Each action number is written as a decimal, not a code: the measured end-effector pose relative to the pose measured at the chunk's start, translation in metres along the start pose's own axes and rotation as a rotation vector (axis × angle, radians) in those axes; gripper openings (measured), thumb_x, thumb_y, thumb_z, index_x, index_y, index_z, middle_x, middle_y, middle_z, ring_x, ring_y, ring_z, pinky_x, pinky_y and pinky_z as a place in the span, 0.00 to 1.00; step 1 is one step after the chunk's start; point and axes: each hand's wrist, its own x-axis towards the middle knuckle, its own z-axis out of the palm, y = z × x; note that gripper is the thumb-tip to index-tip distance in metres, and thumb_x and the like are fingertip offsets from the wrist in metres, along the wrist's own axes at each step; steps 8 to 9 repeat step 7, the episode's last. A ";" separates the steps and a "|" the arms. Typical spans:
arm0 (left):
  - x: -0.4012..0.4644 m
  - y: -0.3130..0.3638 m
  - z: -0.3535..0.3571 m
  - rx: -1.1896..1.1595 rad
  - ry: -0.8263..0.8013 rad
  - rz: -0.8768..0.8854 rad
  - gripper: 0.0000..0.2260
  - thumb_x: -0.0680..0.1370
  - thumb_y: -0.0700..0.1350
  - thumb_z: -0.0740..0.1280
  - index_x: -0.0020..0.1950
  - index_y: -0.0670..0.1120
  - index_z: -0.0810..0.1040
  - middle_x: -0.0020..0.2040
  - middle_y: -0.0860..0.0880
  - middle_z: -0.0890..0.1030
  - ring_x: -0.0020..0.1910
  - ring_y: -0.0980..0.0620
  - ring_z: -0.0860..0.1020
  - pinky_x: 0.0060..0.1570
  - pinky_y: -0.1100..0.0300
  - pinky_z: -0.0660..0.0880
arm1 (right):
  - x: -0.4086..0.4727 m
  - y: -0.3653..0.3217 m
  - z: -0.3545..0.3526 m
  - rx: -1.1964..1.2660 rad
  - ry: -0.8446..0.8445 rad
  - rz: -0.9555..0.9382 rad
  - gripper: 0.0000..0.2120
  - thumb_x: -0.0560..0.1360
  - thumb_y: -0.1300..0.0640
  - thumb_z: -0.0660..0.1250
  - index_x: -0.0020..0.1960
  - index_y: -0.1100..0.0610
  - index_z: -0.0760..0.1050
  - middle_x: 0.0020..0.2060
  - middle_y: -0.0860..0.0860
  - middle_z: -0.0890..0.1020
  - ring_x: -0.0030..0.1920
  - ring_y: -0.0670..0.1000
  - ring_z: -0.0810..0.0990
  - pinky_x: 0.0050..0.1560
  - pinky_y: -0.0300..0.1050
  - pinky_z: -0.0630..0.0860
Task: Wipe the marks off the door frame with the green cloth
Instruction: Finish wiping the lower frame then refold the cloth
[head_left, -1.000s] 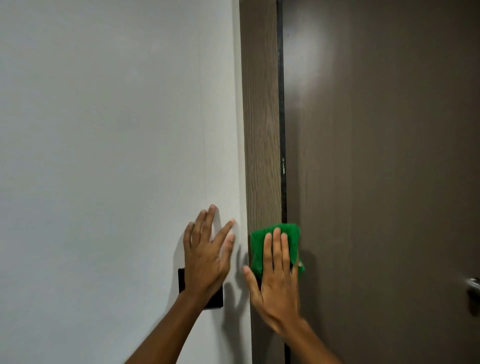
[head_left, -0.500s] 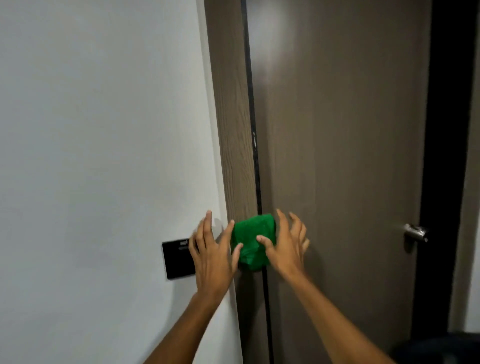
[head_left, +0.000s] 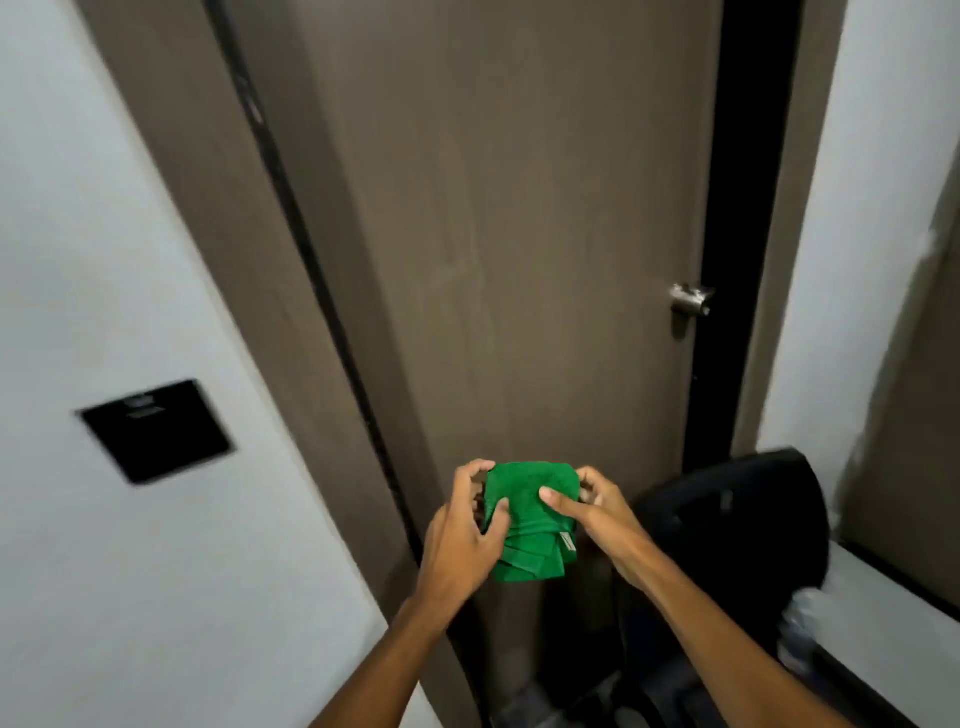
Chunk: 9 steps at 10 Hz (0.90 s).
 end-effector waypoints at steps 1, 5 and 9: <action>-0.023 -0.013 0.090 -0.016 -0.197 -0.176 0.18 0.77 0.50 0.66 0.62 0.61 0.64 0.50 0.55 0.83 0.47 0.50 0.84 0.51 0.49 0.80 | -0.020 0.073 -0.064 -0.084 0.206 0.202 0.20 0.70 0.57 0.76 0.52 0.59 0.67 0.50 0.64 0.83 0.45 0.55 0.84 0.42 0.45 0.80; -0.182 -0.052 0.387 -0.081 -0.767 -0.598 0.08 0.77 0.37 0.66 0.53 0.43 0.84 0.55 0.46 0.86 0.57 0.48 0.82 0.59 0.58 0.75 | -0.168 0.286 -0.250 -0.668 0.410 0.708 0.07 0.75 0.63 0.65 0.52 0.56 0.71 0.41 0.57 0.81 0.42 0.57 0.81 0.43 0.45 0.72; -0.240 -0.052 0.463 0.087 -1.119 -0.414 0.19 0.78 0.39 0.60 0.69 0.46 0.74 0.73 0.46 0.72 0.71 0.47 0.71 0.71 0.56 0.66 | -0.218 0.334 -0.282 -0.655 0.560 0.923 0.17 0.74 0.67 0.63 0.62 0.61 0.72 0.58 0.64 0.78 0.57 0.62 0.78 0.57 0.49 0.73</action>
